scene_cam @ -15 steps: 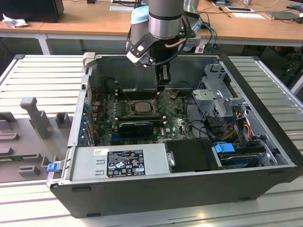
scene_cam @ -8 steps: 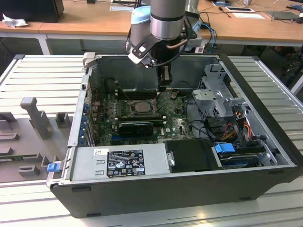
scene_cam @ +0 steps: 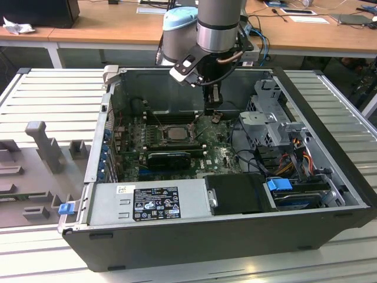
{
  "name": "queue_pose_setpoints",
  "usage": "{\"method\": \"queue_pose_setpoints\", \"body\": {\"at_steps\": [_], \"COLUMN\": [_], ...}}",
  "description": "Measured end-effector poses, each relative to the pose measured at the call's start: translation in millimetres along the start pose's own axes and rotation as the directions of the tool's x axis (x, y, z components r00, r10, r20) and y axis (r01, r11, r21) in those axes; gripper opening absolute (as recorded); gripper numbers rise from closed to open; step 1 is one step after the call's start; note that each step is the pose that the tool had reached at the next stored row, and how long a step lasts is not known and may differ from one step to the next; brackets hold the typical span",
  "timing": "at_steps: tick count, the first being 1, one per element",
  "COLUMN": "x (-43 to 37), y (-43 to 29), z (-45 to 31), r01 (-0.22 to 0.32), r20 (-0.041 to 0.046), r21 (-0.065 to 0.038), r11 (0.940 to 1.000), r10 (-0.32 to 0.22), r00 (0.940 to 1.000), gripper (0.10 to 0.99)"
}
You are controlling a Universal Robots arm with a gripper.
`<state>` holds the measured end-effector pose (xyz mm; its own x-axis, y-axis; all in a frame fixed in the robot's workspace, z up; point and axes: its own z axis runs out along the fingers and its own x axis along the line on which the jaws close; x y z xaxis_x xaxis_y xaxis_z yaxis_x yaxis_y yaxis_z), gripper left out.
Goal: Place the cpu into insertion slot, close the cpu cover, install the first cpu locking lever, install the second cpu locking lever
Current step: 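Close the cpu cover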
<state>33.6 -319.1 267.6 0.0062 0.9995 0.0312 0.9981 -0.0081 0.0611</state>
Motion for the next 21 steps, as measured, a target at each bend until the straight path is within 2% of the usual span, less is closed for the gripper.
{"method": "queue_pose_setpoints", "body": {"at_steps": [6, 8, 9, 12, 21], "x": [-0.1, -0.3, -0.4, -0.5, -0.4], "y": [16.5, 16.6, 16.3, 13.5, 8.2], "z": [8.9, 14.5, 16.4, 16.9, 16.7], "r01": [0.000, 0.000, 0.000, 0.000, 0.000], "r20": [0.0001, 0.0001, 0.0001, 0.0003, -0.0034], "r21": [0.001, 0.002, 0.007, 0.012, 0.013], "r11": [1.0000, 1.0000, 1.0000, 0.9999, 0.9999], "r10": [0.000, 0.000, 0.000, 0.000, 0.000], "r00": [1.0000, 1.0000, 1.0000, 1.0000, 1.0000], "gripper": [0.106, 0.106, 0.106, 0.106, 0.106]}}
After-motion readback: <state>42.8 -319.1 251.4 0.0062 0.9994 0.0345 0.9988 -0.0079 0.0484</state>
